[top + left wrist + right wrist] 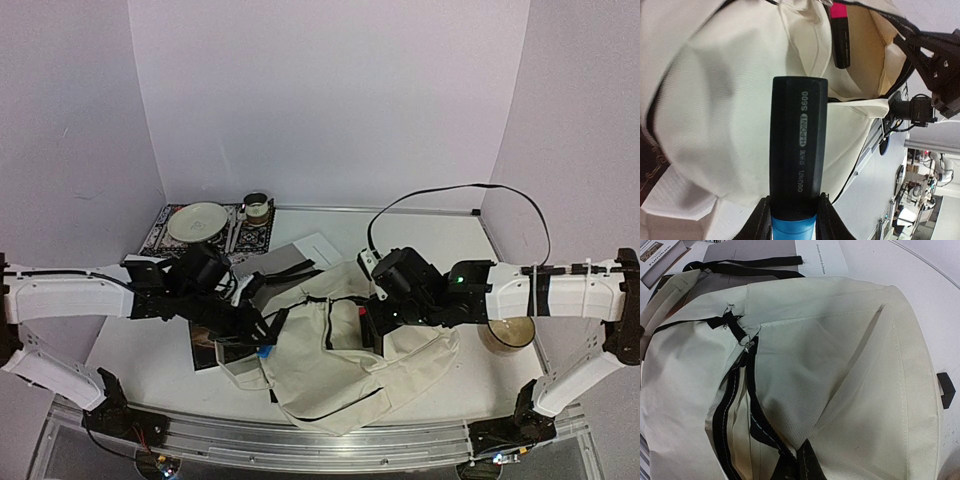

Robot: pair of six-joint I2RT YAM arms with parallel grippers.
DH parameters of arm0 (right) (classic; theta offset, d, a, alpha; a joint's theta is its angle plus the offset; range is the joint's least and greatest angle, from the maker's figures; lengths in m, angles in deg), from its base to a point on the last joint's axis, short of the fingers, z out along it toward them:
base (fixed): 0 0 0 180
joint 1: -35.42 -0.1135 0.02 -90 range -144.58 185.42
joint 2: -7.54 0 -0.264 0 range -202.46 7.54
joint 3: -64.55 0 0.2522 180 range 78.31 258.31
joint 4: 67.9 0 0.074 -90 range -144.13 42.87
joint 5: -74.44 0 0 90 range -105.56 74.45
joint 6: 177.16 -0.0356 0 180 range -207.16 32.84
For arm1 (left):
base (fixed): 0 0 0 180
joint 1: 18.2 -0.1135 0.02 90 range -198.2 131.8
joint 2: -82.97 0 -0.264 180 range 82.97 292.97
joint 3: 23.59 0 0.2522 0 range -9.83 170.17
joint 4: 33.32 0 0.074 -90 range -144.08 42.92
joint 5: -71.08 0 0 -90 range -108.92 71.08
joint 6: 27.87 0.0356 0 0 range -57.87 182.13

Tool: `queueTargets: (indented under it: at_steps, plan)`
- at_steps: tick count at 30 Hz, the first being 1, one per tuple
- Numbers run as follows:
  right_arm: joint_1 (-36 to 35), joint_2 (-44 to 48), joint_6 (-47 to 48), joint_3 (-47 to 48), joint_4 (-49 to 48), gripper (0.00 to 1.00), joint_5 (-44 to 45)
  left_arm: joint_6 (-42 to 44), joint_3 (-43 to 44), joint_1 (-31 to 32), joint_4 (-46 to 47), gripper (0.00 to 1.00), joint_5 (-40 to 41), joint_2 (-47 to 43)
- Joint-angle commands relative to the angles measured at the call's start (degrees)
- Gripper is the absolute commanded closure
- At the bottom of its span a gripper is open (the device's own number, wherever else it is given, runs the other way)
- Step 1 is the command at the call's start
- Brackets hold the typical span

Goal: Pack the student bag
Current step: Place the pen in the lower front pocket of the bag.

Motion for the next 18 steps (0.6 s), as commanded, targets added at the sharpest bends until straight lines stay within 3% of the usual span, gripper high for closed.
queueTargets:
  at_steps: [1,15,18]
  plan:
    - [-0.36,1.50,-0.07,1.44,-1.23,1.00,-0.59,-0.92,6.87,4.56,6.83,0.98,0.89,7.67]
    - [-0.36,2.74,-0.28,0.60,-1.64,1.00,-2.39,-0.13,22.46,8.86,11.32,1.00,-1.79,27.90]
    - [-0.36,3.38,-0.56,0.18,-1.83,1.00,-2.80,-1.28,24.80,8.63,11.36,1.00,1.38,30.23]
